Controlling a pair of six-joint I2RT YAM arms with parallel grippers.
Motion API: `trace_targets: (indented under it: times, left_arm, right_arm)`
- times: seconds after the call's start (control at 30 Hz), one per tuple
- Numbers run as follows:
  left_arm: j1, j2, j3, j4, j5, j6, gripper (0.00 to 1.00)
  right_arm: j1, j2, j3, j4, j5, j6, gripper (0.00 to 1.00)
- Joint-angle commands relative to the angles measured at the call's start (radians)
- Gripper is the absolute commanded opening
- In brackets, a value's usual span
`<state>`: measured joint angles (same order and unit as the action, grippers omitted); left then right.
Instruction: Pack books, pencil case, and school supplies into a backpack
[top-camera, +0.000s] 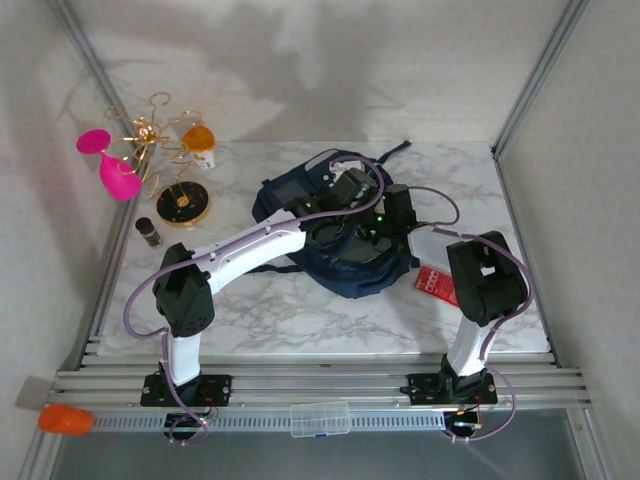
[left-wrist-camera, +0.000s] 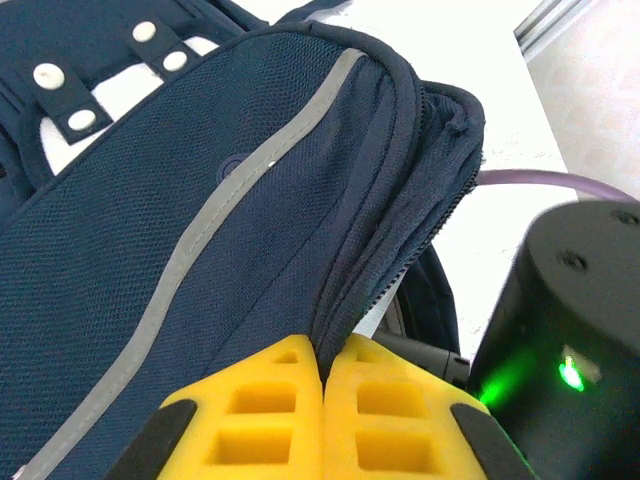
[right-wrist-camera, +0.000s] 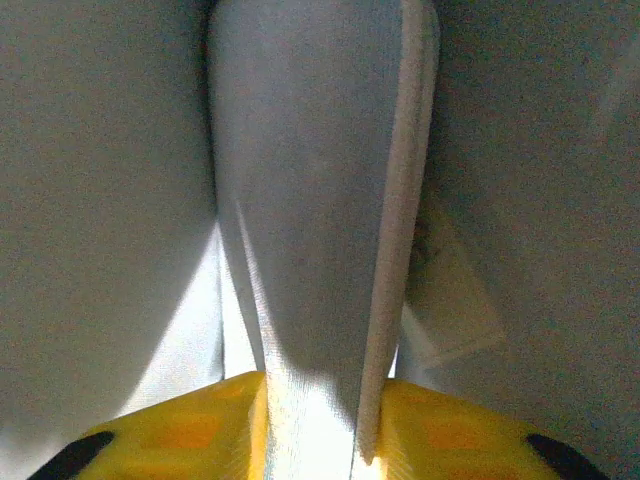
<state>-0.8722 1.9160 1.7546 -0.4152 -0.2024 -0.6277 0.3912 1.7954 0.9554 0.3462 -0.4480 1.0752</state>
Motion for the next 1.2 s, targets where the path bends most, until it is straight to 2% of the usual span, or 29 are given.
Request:
trace_targets:
  times: [0.0,0.13,0.2,0.23,0.33,0.47,0.6,0.77,0.9,1.07,1.17]
  left_arm:
    - [0.024,-0.040,0.020,0.082,-0.001,-0.068,0.00]
    - [0.024,-0.013,0.009,0.147,0.088,-0.062,0.02]
    - [0.026,-0.008,-0.007,0.175,0.129,-0.063,0.25]
    - [0.028,-0.014,-0.020,0.185,0.151,-0.058,0.33]
    - [0.034,-0.091,-0.095,0.195,0.282,-0.019,0.44]
    - [0.037,-0.323,-0.360,0.259,0.252,-0.034,0.58]
    - [0.119,-0.496,-0.692,0.381,0.253,-0.221,0.66]
    - [0.177,-0.526,-0.934,0.605,0.309,-0.467,0.68]
    - [0.180,-0.483,-0.949,0.620,0.279,-0.565,0.67]
    - [0.173,-0.435,-0.955,0.594,0.250,-0.654,0.55]
    - [0.148,-0.469,-1.058,0.614,0.167,-0.766,0.47]
  right_arm:
    - [-0.018,-0.103,-0.088,0.176,0.072,0.045,0.44]
    - [-0.078,-0.270,-0.172,0.010,0.038,-0.104,0.62]
    - [-0.110,-0.356,-0.197,-0.122,0.047,-0.185,0.67]
    - [-0.122,-0.393,-0.198,-0.208,0.077,-0.225,0.68]
    - [-0.145,-0.529,-0.206,-0.446,0.213,-0.322,0.72]
    - [-0.120,-0.661,-0.198,-0.661,0.326,-0.410,0.74]
    - [-0.005,-0.699,-0.196,-0.789,0.387,-0.394,0.73]
    - [0.205,-0.636,-0.151,-0.843,0.471,-0.334,0.72]
    - [0.296,-0.581,-0.131,-0.803,0.472,-0.298,0.72]
    - [0.353,-0.530,-0.095,-0.784,0.511,-0.273,0.65]
    - [0.361,-0.519,-0.102,-0.753,0.534,-0.271,0.62]
